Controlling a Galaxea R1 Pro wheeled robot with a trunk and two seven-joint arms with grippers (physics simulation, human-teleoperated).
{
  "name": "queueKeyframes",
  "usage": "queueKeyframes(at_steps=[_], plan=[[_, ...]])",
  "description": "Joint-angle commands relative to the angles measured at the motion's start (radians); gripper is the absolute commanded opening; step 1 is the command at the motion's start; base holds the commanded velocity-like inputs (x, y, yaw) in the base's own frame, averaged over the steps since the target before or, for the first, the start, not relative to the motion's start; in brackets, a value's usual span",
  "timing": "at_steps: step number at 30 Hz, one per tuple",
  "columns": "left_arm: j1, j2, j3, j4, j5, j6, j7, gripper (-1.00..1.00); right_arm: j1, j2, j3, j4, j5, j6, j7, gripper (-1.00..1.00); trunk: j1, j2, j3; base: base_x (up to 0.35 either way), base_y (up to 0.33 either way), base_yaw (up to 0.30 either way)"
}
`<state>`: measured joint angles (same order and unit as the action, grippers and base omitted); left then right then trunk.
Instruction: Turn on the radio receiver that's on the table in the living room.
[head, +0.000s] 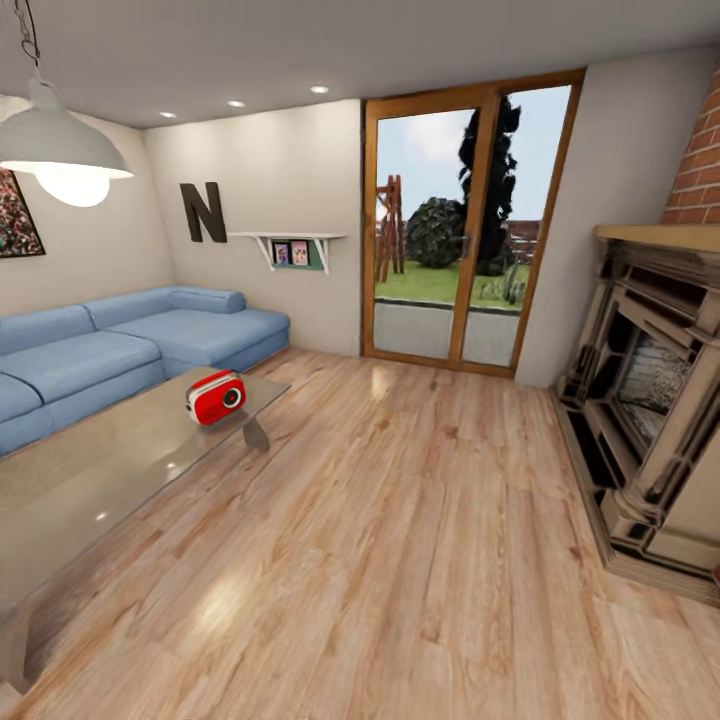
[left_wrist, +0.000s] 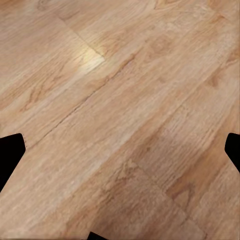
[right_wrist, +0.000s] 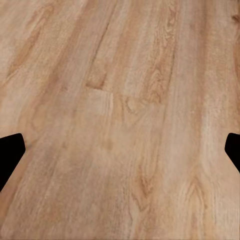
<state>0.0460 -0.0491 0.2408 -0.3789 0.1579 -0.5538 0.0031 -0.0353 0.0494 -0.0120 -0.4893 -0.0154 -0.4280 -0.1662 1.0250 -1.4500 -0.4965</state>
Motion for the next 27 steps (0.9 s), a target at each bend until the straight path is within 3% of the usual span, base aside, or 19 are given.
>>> queueKeyframes(at_steps=[1,9,27], plan=[[0.0,0.0,0.0,0.0,0.0,0.0,0.0,1.0,0.0,0.0,0.0,0.0,0.0,0.0,0.0,1.0,0.0,0.0,0.0,0.0,0.0,0.07],[0.0,0.0,0.0,0.0,0.0,0.0,0.0,1.0,0.0,0.003,0.0,0.0,0.0,0.0,0.001,1.0,0.0,0.0,-0.003,0.0,0.0,0.015],[0.0,0.0,0.0,0.0,0.0,0.0,0.0,1.0,0.0,0.003,0.0,-0.002,0.002,0.0,0.001,1.0,0.0,0.0,-0.032,0.0,0.0,0.0]])
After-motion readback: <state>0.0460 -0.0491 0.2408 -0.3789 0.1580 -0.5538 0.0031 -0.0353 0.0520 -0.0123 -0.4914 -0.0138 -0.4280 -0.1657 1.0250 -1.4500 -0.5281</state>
